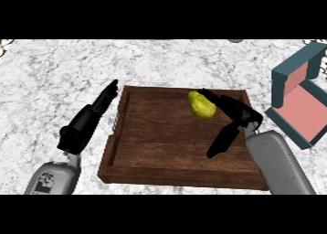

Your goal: Pick the pear from the tray and place it in the cardboard box

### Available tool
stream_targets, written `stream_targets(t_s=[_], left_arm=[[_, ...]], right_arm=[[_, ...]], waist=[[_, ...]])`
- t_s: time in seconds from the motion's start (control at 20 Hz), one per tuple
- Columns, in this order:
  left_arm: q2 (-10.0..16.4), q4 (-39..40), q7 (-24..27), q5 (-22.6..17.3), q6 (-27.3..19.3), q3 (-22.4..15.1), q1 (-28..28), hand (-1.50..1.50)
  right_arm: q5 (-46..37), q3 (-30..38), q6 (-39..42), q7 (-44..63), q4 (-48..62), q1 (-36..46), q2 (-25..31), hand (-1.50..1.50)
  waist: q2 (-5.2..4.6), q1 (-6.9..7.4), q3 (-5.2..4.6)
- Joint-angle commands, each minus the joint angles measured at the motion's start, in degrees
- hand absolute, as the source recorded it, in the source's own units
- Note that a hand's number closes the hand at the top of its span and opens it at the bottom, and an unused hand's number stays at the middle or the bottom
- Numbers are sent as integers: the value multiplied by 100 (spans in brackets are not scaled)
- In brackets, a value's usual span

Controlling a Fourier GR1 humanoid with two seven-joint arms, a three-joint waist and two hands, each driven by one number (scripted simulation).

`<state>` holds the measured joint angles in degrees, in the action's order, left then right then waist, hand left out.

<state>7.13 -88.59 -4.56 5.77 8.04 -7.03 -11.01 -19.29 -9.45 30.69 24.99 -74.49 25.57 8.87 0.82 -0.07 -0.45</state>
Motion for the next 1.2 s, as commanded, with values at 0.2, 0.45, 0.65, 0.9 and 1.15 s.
stream_targets(t_s=[0.2,0.45,0.65,0.9,1.15], left_arm=[[-110,-417,-377,-58,14,20,183,0],[-296,-48,-222,332,-158,-195,-33,0],[-110,-258,-288,20,58,104,-17,0],[-1,-165,-271,15,-3,254,225,0],[-12,-238,-112,33,-76,293,452,0]], right_arm=[[-198,-20,157,-386,425,-19,45,150],[-703,-238,-352,-825,628,-44,-119,150],[-1078,-354,-377,-2137,42,-623,826,150],[-1866,-924,-351,-4199,-1384,-704,2650,150],[-1990,-49,-1798,-6106,-1889,-1545,3808,150]], waist=[[-80,50,46],[-91,30,46],[-76,-26,48],[107,-437,62],[44,-577,84]])
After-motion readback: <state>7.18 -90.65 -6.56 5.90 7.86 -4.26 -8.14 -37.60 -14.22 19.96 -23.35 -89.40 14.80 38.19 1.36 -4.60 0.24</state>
